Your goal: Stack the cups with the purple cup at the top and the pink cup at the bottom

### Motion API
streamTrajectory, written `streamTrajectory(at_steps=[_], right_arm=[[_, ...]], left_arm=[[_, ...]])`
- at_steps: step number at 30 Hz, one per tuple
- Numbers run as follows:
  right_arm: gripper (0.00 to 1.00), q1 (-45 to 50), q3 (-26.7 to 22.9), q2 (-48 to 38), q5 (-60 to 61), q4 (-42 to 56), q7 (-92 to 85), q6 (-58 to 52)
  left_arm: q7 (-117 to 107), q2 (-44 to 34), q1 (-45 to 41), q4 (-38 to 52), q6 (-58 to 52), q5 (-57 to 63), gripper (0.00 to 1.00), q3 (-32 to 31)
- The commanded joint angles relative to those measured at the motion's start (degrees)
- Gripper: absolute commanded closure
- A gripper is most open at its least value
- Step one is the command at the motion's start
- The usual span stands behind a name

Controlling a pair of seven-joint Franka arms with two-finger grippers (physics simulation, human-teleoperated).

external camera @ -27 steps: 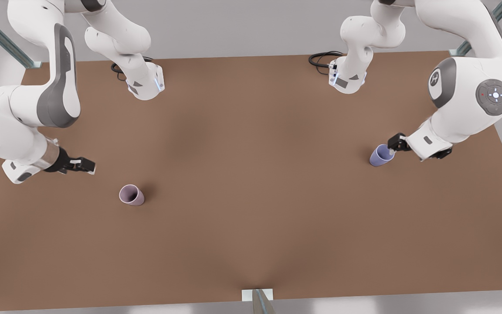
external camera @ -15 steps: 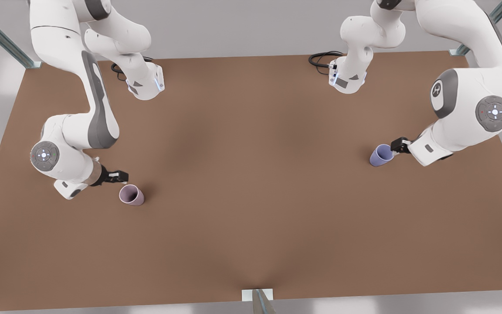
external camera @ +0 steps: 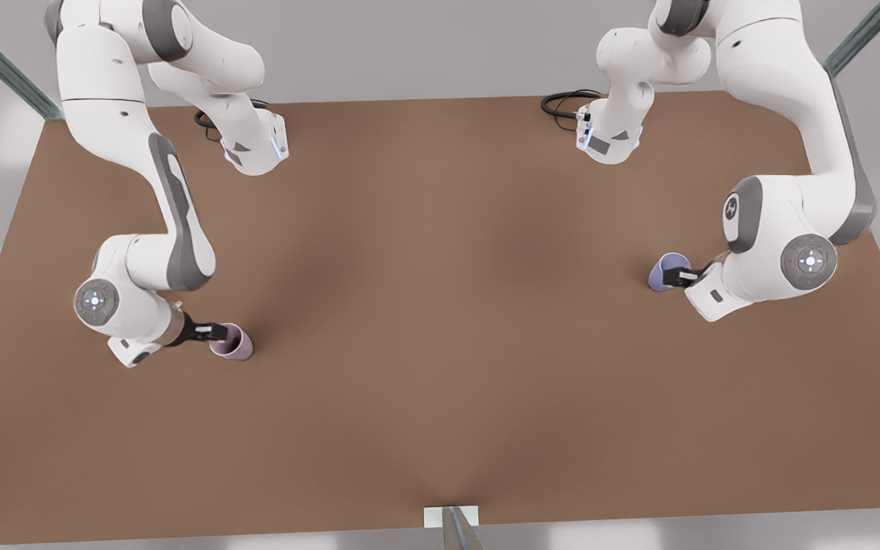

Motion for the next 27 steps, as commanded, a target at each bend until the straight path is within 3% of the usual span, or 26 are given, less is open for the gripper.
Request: streamTrajectory(at_steps=[1, 9, 11, 12, 13, 15, 19, 23, 24, 25, 27], right_arm=[[0.0, -0.1, 0.0, -0.4, 0.5, -1.5, -0.4, 0.6], [0.0, -0.7, -0.1, 3.5, 0.4, -1.3, -0.4, 3.4], [0.0, -0.7, -0.1, 4.6, 0.4, -1.4, -0.4, 3.6], [0.0, -0.8, -0.2, 5.3, 0.4, -0.8, -0.4, 4.0], [0.0, -0.8, -0.4, 6.1, 0.3, -0.8, -0.4, 5.9], [0.02, -0.7, -0.5, 6.5, 0.3, -1.2, -0.5, 5.7], [0.32, -0.6, -0.5, 8.6, -0.2, -0.5, -0.6, 6.1], [0.52, -0.2, -0.5, 9.4, -0.2, 0.0, -0.7, 5.6], [0.61, -0.2, -0.5, 9.4, -0.2, 0.0, -0.6, 5.5], [0.76, -0.2, -0.5, 9.4, -0.2, 0.1, -0.5, 5.3], [0.79, -0.4, -0.5, 9.4, -0.2, 0.2, -0.5, 5.6]], left_arm=[[-1.3, 0.4, 0.0, 0.0, 2.6, 0.1, 0.0, 0.0], [-1.3, 0.5, 0.0, 0.0, 2.3, 0.1, 0.0, 0.0], [-1.3, 0.5, 0.0, 0.1, 2.3, 0.1, 0.11, 0.0], [-1.3, 0.5, 0.0, 0.1, 2.2, 0.1, 0.1, 0.0], [-1.3, 0.5, 0.0, 0.1, 1.9, 0.1, 0.0, 0.0], [-1.3, 0.5, 0.0, 0.2, 1.8, 0.1, 0.0, 0.0], [-1.3, 0.4, 0.0, 0.1, 1.6, 0.1, 0.0, 0.0], [-1.3, 0.4, 0.1, 0.1, 1.6, 0.1, 0.0, 0.0], [-1.3, 0.3, 0.0, 0.0, 1.5, 0.1, 0.0, 0.1], [-1.3, 0.3, 0.1, -0.1, 1.5, 0.1, 0.0, 0.0], [-1.3, 0.3, 0.1, -0.1, 1.5, 0.1, 0.0, 0.1]])
